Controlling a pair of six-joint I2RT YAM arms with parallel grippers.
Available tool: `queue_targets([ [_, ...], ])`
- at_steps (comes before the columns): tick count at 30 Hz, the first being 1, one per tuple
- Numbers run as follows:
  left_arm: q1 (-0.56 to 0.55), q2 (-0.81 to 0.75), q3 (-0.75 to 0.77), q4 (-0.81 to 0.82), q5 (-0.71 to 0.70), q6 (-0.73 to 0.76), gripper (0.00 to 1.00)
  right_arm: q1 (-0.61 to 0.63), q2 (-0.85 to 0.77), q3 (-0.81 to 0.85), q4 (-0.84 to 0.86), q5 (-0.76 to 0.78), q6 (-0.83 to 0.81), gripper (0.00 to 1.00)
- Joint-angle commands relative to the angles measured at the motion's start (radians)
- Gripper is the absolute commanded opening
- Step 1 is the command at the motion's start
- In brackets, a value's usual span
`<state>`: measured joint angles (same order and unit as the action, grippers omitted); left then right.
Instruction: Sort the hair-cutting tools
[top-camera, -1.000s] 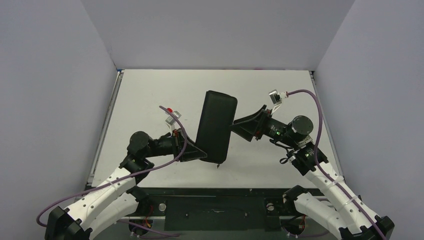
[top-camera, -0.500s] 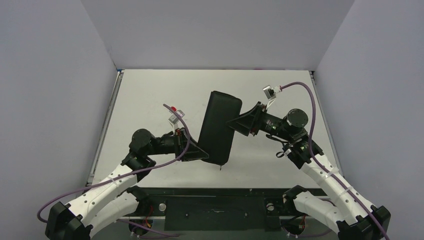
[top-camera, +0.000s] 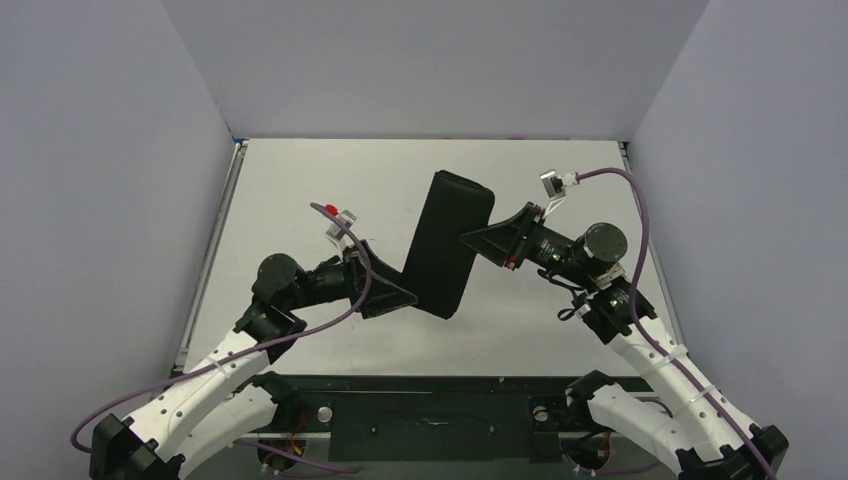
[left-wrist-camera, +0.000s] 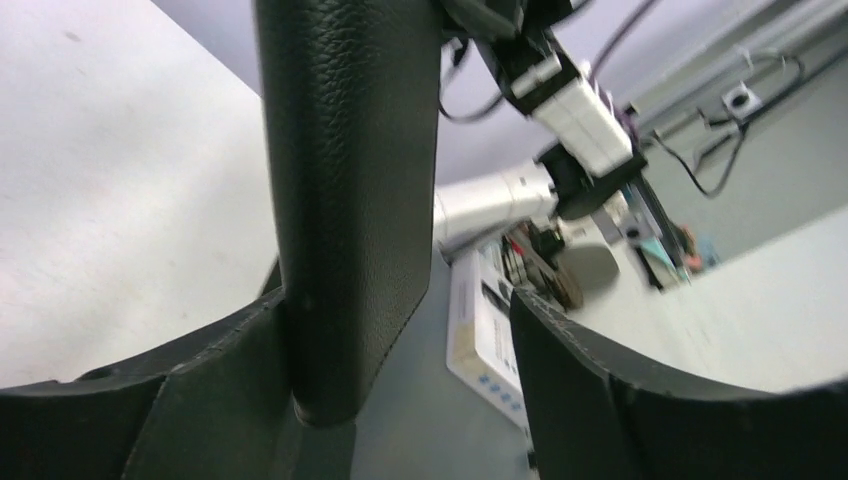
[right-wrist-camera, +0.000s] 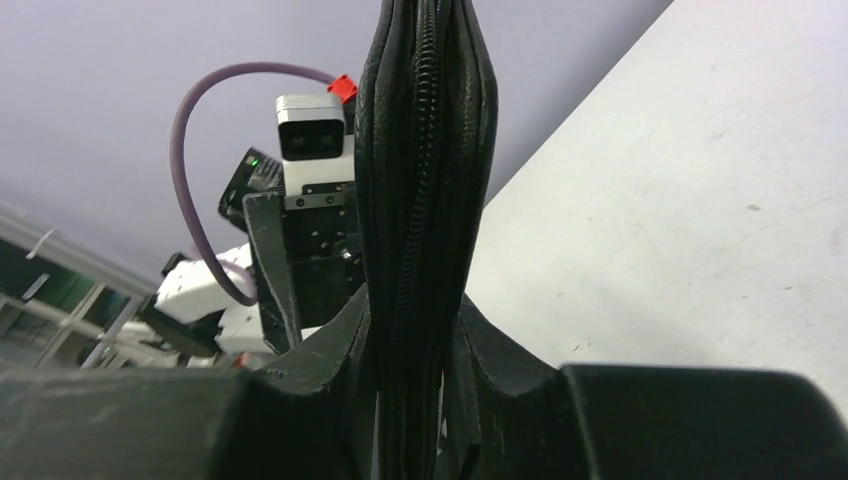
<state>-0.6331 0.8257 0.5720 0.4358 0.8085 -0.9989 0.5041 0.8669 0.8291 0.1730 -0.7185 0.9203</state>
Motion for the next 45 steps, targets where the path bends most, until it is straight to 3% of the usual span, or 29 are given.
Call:
queue_targets([
  [1, 0.041, -0.064, 0.035, 0.013, -0.201, 0.021, 0.73, -0.006, -0.105, 0.004, 0.071, 0.258, -0.066, 0.0],
  [4, 0.049, -0.065, -0.014, 0.107, -0.284, -0.055, 0.73, -0.005, -0.138, -0.062, 0.188, 0.343, -0.006, 0.0],
  [10, 0.048, -0.018, -0.143, 0.487, -0.34, -0.199, 0.73, 0.015, -0.133, -0.211, 0.563, 0.512, 0.143, 0.0],
  [16, 0.025, 0.044, -0.095, 0.524, -0.338, -0.209, 0.73, 0.074, -0.084, -0.288, 0.808, 0.601, 0.208, 0.0],
  [22, -0.003, 0.118, -0.041, 0.519, -0.337, -0.194, 0.73, 0.101, -0.03, -0.302, 0.942, 0.617, 0.258, 0.0],
  [32, -0.003, 0.081, -0.039, 0.461, -0.403, -0.144, 0.73, 0.1, -0.02, -0.279, 0.98, 0.602, 0.32, 0.0],
  [45, -0.017, 0.162, 0.058, 0.578, -0.358, -0.172, 0.67, 0.11, 0.042, -0.287, 1.04, 0.586, 0.381, 0.0],
])
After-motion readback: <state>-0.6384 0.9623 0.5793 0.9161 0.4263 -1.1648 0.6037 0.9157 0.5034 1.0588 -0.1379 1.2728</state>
